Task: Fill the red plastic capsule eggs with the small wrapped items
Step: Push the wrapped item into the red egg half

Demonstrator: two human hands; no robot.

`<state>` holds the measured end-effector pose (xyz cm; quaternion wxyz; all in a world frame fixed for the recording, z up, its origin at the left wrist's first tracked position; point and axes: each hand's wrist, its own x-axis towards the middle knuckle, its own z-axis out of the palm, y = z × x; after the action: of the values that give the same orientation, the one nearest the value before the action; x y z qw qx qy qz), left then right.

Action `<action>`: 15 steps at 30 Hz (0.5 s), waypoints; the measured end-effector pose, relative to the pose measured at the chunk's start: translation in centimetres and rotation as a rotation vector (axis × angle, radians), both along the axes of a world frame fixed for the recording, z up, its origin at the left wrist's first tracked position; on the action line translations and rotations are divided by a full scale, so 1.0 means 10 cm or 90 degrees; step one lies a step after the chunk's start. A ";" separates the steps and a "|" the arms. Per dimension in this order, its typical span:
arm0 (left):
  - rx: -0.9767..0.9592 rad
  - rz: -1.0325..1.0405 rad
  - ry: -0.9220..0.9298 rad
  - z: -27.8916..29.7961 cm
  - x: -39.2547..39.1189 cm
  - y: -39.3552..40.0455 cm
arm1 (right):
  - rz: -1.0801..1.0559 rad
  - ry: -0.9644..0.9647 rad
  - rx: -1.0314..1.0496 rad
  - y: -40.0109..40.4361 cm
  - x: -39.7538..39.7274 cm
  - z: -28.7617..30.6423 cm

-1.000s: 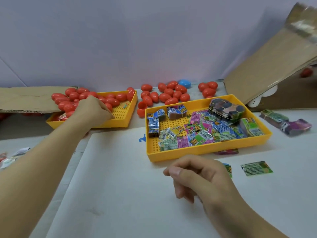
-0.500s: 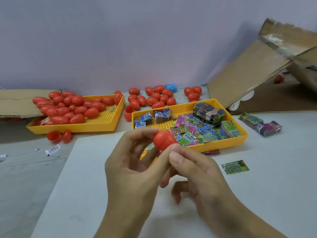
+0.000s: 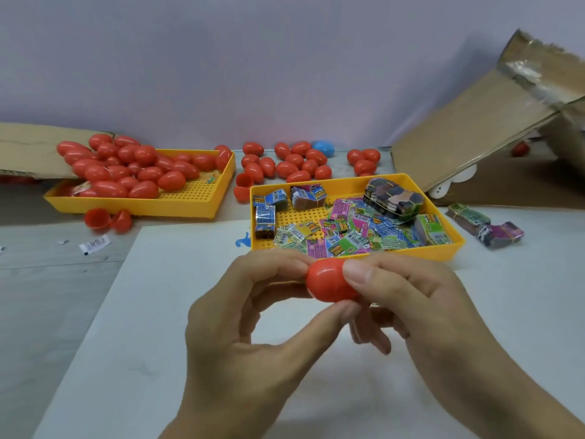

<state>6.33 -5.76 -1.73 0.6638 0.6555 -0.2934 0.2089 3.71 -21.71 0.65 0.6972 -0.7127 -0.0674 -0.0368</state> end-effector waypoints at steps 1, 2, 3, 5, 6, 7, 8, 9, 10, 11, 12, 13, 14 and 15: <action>-0.009 -0.020 0.027 0.01 0.00 0.01 | -0.007 -0.010 -0.006 -0.01 0.00 0.01; -0.025 -0.048 0.070 0.01 -0.01 0.01 | -0.013 -0.020 -0.018 -0.01 -0.01 0.02; -0.040 -0.084 0.115 0.02 -0.01 0.01 | -0.019 -0.027 -0.031 -0.01 0.00 0.04; -0.048 -0.132 0.169 0.02 -0.01 0.00 | -0.028 -0.023 -0.045 -0.03 0.00 0.04; -0.045 -0.135 0.179 0.01 0.00 0.00 | -0.031 -0.013 -0.045 -0.03 0.01 0.04; -0.045 -0.133 0.186 0.01 0.00 0.01 | -0.032 0.000 -0.046 -0.03 0.02 0.04; -0.047 -0.130 0.191 0.01 0.01 0.01 | -0.033 0.011 -0.048 -0.03 0.02 0.03; -0.047 -0.128 0.192 0.00 0.02 0.00 | -0.033 0.019 -0.052 -0.03 0.03 0.02; -0.045 -0.127 0.191 -0.01 0.01 0.00 | -0.032 0.024 -0.056 -0.03 0.04 0.01; -0.043 -0.128 0.192 -0.02 0.01 0.00 | -0.030 0.027 -0.057 -0.03 0.04 0.01; -0.041 -0.130 0.201 -0.02 0.01 0.00 | -0.027 0.030 -0.056 -0.04 0.05 0.00; -0.043 -0.135 0.220 -0.02 0.00 0.00 | -0.027 0.031 -0.057 -0.04 0.05 -0.01; -0.045 -0.136 0.247 -0.02 0.00 0.00 | -0.028 0.030 -0.058 -0.04 0.05 -0.02; -0.047 -0.133 0.278 -0.02 0.00 -0.01 | -0.031 0.029 -0.060 -0.05 0.05 -0.03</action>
<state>6.32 -5.82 -1.89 0.7529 0.6266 -0.2011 0.0032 4.23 -22.18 0.34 0.6628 -0.7471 -0.0362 -0.0343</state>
